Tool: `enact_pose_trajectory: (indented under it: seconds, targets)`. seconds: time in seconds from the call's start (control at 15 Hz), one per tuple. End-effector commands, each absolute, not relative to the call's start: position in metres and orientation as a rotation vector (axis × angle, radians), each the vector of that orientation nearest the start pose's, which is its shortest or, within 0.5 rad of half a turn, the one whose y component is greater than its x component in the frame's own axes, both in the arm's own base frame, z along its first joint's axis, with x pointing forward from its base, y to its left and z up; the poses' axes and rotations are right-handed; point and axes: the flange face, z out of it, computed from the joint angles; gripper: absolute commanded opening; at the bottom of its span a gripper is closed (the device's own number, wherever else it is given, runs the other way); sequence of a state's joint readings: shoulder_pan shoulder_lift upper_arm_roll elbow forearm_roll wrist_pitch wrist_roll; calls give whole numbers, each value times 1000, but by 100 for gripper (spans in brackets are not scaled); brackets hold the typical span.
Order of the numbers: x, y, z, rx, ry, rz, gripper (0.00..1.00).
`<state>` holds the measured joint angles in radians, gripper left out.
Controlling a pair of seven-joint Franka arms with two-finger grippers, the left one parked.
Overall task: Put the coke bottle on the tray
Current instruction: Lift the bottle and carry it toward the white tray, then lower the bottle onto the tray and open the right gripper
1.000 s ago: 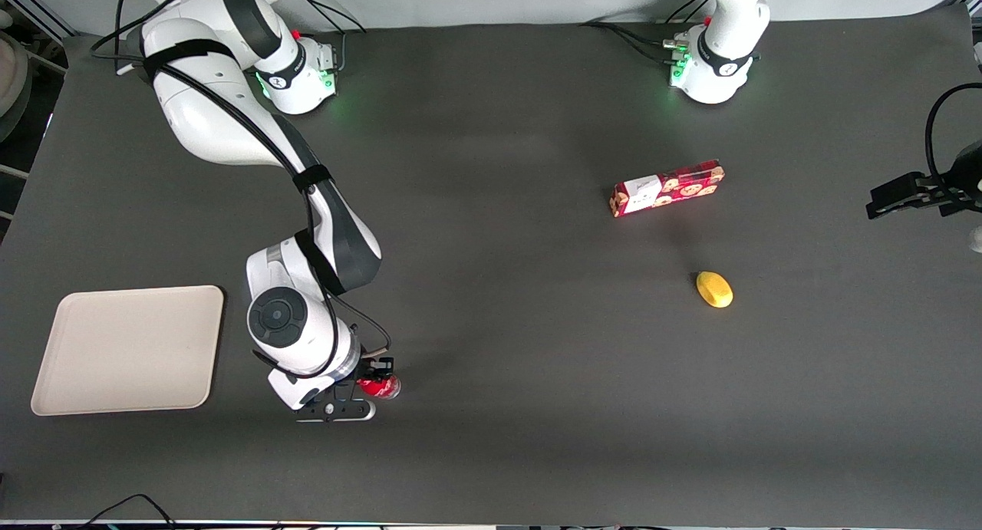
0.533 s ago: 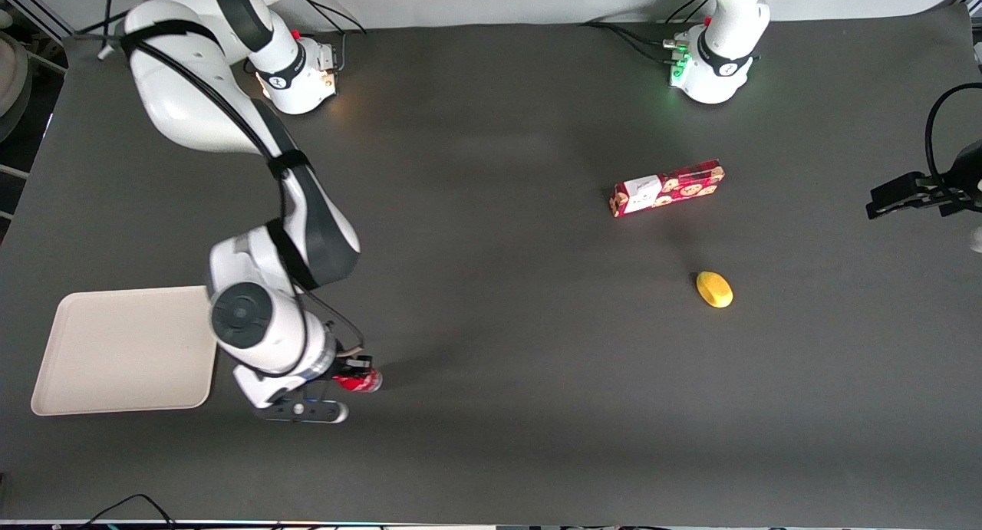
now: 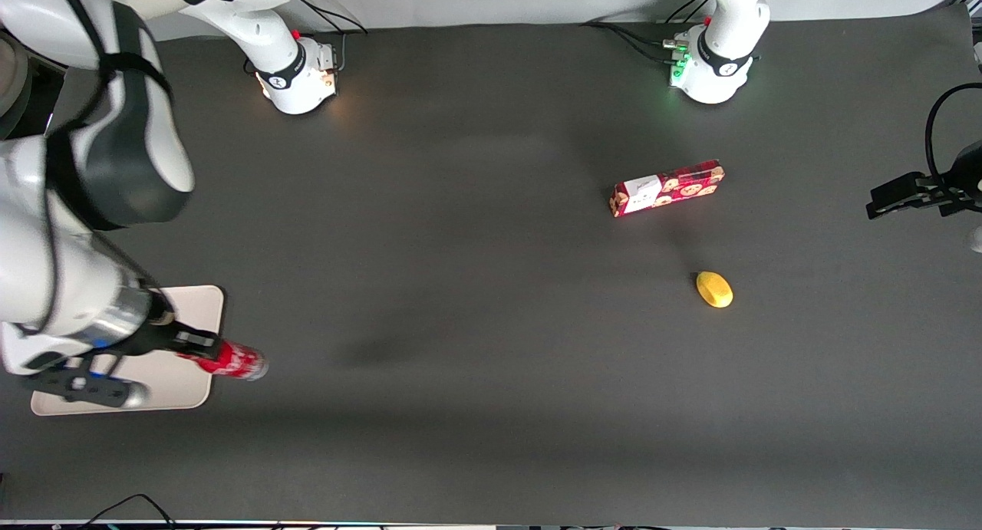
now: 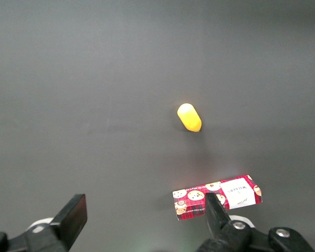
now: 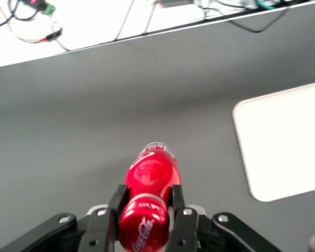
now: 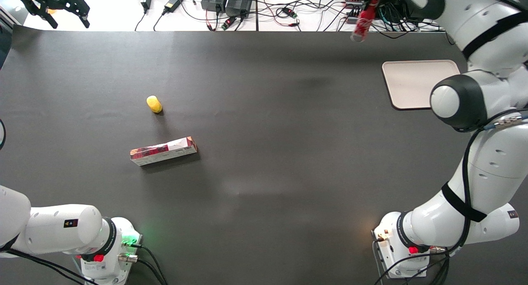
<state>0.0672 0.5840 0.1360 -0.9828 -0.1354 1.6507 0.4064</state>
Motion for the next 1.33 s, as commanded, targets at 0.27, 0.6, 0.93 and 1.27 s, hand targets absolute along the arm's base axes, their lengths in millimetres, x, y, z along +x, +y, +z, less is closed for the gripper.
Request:
enact_pose_trajectory:
  seconds: [0.27, 0.6, 0.93, 1.27]
  targets:
    - [698, -111, 564, -3155, 270, -141, 0]
    - [664, -270, 539, -3194, 56, -86, 0]
    - [641, -373, 461, -3094, -161, -94, 0]
    - [639, -414, 396, -3132, -285, -105, 0]
